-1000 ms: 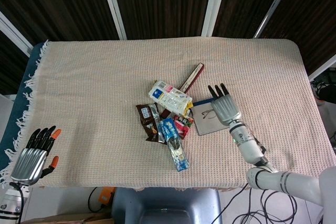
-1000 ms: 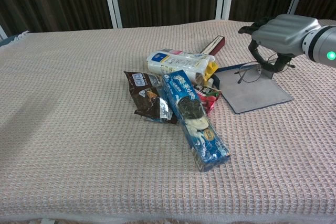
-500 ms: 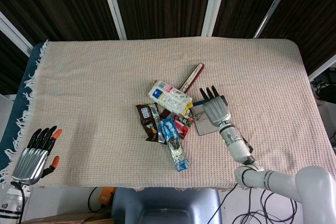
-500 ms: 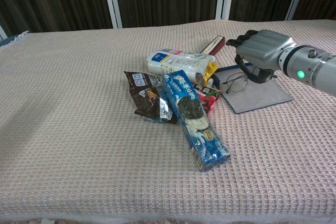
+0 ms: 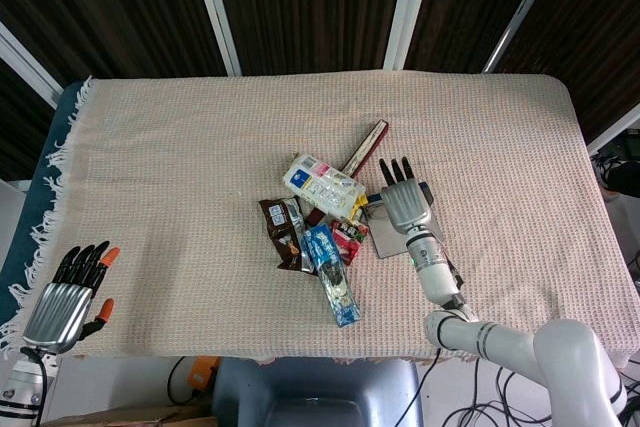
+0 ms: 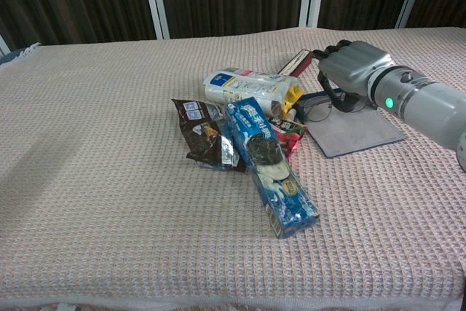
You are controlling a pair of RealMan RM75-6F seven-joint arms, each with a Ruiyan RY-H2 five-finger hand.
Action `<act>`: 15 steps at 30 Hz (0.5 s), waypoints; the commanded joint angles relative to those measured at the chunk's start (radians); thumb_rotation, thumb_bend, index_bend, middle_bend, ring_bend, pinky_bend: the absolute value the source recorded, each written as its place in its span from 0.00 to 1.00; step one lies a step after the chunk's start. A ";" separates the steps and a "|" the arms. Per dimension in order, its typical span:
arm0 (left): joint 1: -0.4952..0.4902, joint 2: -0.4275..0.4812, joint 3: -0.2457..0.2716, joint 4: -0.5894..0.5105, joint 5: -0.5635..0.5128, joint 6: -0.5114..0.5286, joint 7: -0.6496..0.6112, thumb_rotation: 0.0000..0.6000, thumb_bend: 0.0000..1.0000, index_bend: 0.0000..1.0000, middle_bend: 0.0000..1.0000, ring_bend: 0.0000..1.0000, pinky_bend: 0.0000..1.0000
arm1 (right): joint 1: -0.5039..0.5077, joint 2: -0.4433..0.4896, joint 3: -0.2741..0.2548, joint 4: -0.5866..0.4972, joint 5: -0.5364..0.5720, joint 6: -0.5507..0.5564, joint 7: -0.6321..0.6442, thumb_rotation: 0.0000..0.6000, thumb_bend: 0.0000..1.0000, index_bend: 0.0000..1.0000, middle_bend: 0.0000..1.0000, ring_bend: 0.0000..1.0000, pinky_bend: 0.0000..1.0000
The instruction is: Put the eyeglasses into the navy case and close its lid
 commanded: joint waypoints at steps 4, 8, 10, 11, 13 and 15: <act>-0.002 0.000 0.000 0.001 0.000 -0.004 -0.002 1.00 0.42 0.00 0.00 0.00 0.03 | 0.009 -0.025 0.011 0.033 -0.004 -0.008 0.005 1.00 0.60 0.71 0.07 0.00 0.00; -0.002 0.001 -0.001 0.000 -0.002 -0.003 -0.001 1.00 0.42 0.00 0.00 0.00 0.03 | 0.013 -0.038 0.013 0.048 -0.013 -0.014 0.013 1.00 0.60 0.69 0.08 0.00 0.00; -0.001 0.000 -0.001 0.000 -0.002 -0.003 -0.001 1.00 0.42 0.00 0.00 0.00 0.03 | 0.015 -0.044 0.013 0.056 -0.019 -0.018 0.016 1.00 0.60 0.68 0.08 0.00 0.00; -0.001 0.000 -0.001 0.000 -0.003 -0.002 0.000 1.00 0.42 0.00 0.00 0.00 0.03 | 0.016 -0.046 0.013 0.059 -0.022 -0.018 0.018 1.00 0.60 0.67 0.08 0.00 0.00; -0.001 0.001 0.000 -0.001 -0.002 -0.003 0.000 1.00 0.42 0.00 0.00 0.00 0.03 | 0.017 -0.051 0.013 0.065 -0.031 -0.020 0.026 1.00 0.60 0.66 0.08 0.00 0.00; -0.002 0.000 0.000 -0.001 -0.003 -0.004 0.001 1.00 0.42 0.00 0.00 0.00 0.03 | 0.016 -0.053 0.013 0.070 -0.039 -0.019 0.032 1.00 0.60 0.62 0.08 0.00 0.00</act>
